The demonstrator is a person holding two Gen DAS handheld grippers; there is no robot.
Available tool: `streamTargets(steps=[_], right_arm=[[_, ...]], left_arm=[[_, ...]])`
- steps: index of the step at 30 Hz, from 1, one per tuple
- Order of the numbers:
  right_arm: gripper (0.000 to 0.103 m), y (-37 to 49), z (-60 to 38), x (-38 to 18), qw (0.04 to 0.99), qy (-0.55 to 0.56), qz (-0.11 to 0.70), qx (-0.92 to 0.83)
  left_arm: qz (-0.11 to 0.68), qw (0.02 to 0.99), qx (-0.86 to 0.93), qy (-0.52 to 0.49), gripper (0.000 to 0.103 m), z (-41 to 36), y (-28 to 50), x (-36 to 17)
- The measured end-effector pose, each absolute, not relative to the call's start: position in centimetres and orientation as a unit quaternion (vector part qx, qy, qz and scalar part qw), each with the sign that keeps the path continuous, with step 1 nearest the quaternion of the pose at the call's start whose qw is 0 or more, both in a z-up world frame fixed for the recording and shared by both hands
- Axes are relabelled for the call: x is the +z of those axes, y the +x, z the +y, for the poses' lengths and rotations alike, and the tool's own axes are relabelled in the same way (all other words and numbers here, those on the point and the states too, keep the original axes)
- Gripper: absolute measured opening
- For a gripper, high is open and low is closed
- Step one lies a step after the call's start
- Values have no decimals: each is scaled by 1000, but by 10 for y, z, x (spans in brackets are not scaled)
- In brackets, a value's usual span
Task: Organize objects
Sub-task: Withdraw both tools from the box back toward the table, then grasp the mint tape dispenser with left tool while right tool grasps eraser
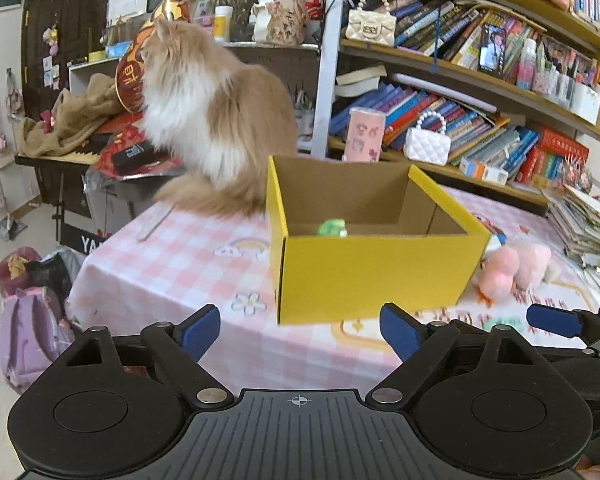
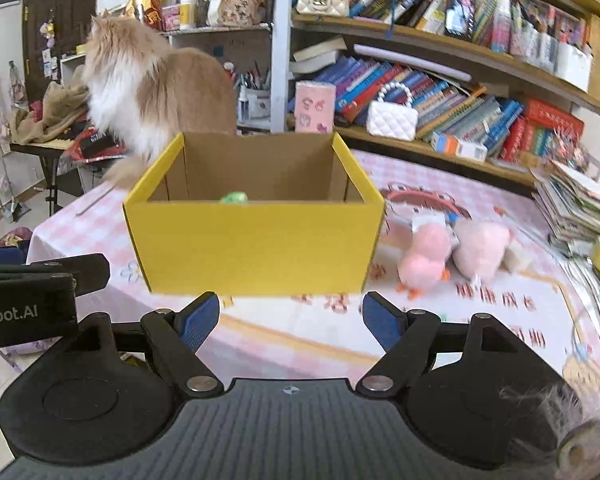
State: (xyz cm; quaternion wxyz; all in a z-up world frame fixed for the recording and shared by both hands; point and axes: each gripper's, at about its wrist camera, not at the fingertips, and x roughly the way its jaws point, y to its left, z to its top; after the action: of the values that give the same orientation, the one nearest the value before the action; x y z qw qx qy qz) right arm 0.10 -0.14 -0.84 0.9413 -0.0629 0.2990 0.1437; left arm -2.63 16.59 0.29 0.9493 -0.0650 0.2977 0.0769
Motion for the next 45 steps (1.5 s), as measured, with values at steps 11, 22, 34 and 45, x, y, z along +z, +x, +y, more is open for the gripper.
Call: streamTargets(steps=[11,22,34,45], right_arm=[[79,-33,-32,-24,938,-43,333,84],[79,-39,-76,-28,932,-27,360,-8],[80,-34,-130,-30,929,1,363,-77],[80,7,-166,-35,924,7,374,-81]], left_arm=[[329,943,26,-50,91,146,-40,-10],[350,935,-41,-42,92,108,-27,-19],[355,928,-108,-15,92,53,-3,-20],[369,923,-105,-11,92,20,40,-25]])
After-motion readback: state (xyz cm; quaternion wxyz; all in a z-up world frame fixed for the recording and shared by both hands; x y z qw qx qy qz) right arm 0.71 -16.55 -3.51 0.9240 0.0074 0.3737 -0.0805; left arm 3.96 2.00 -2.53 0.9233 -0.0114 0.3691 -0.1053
